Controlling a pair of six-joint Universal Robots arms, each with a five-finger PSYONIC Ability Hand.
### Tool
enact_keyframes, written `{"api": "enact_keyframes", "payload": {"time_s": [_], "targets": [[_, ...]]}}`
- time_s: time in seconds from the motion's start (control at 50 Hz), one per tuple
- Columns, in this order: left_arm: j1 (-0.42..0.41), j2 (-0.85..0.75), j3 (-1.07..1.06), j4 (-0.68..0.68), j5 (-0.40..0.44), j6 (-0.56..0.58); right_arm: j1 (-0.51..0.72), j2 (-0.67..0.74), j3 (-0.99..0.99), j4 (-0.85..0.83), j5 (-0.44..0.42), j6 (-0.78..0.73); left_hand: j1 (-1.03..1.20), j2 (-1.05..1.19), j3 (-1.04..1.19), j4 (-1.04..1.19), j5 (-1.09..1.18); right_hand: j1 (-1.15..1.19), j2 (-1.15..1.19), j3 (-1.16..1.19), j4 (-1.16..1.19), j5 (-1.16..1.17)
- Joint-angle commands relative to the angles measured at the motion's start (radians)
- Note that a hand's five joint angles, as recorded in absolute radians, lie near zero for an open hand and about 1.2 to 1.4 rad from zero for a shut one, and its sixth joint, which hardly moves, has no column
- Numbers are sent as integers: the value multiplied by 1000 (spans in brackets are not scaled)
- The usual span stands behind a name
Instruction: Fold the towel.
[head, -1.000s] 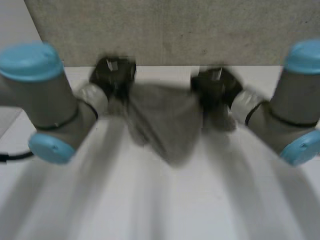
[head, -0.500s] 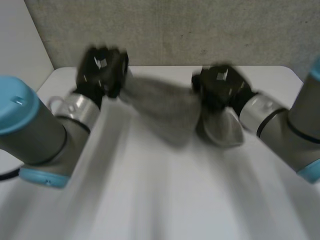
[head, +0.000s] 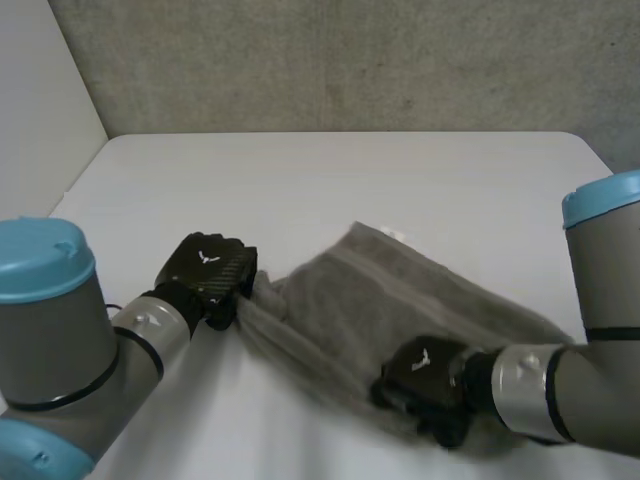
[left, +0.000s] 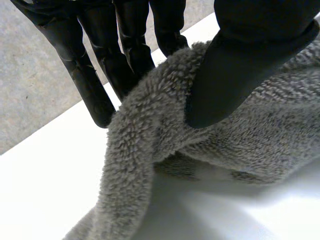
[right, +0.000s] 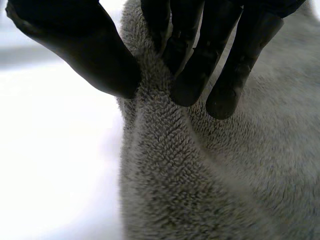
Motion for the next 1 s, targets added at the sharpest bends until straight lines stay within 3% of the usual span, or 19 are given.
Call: {"api": "enact_keyframes", "payload": {"time_s": [0.02,0.04,0.06,0.24,0.26,0.3,0.36,0.48,0.66,0.84,1.0], "targets": [[4,17,-36,5,0,40,1,-35,-18,51,-94,-30,167,84,85,83,154,-483,-481,-501,-499,-506],[4,17,-36,5,0,40,1,-32,-36,33,-101,-7,166,84,84,82,154,-858,-856,-876,-874,-881],[5,16,-36,5,0,40,-3,-31,-62,4,-101,34,91,8,8,7,78,-934,-933,-952,-950,-957],[35,17,-43,-5,0,49,-16,9,-254,-211,-97,388,-496,-579,-578,-580,-509,-979,-978,-997,-995,-1002],[39,23,-42,-12,0,54,-16,9,-254,-211,-97,389,-637,-719,-719,-721,-649,-979,-978,-997,-995,-1002],[39,23,-42,-12,0,54,-16,76,-320,-241,-77,439,-638,-721,-721,-722,-651,-976,-975,-994,-992,-999],[68,72,-34,-39,0,79,-5,151,-399,-248,-43,478,-914,-996,-996,-998,-926,-970,-969,-988,-986,-993],[131,127,-28,-35,1,79,10,319,-579,-271,21,531,-923,-1006,-1005,-1007,-936,-950,-948,-968,-966,-973],[188,118,-11,-33,4,83,66,494,-739,-305,21,547,-932,-1014,-1014,-1016,-944,-935,-934,-953,-951,-958],[240,-75,92,-77,138,91,130,635,-863,-299,26,548,-917,-1000,-999,-1001,-930,-932,-931,-950,-948,-955],[233,-237,158,-139,162,91,161,709,-926,-273,31,550,-923,-1005,-1005,-1007,-935,-932,-931,-950,-948,-955]]}}
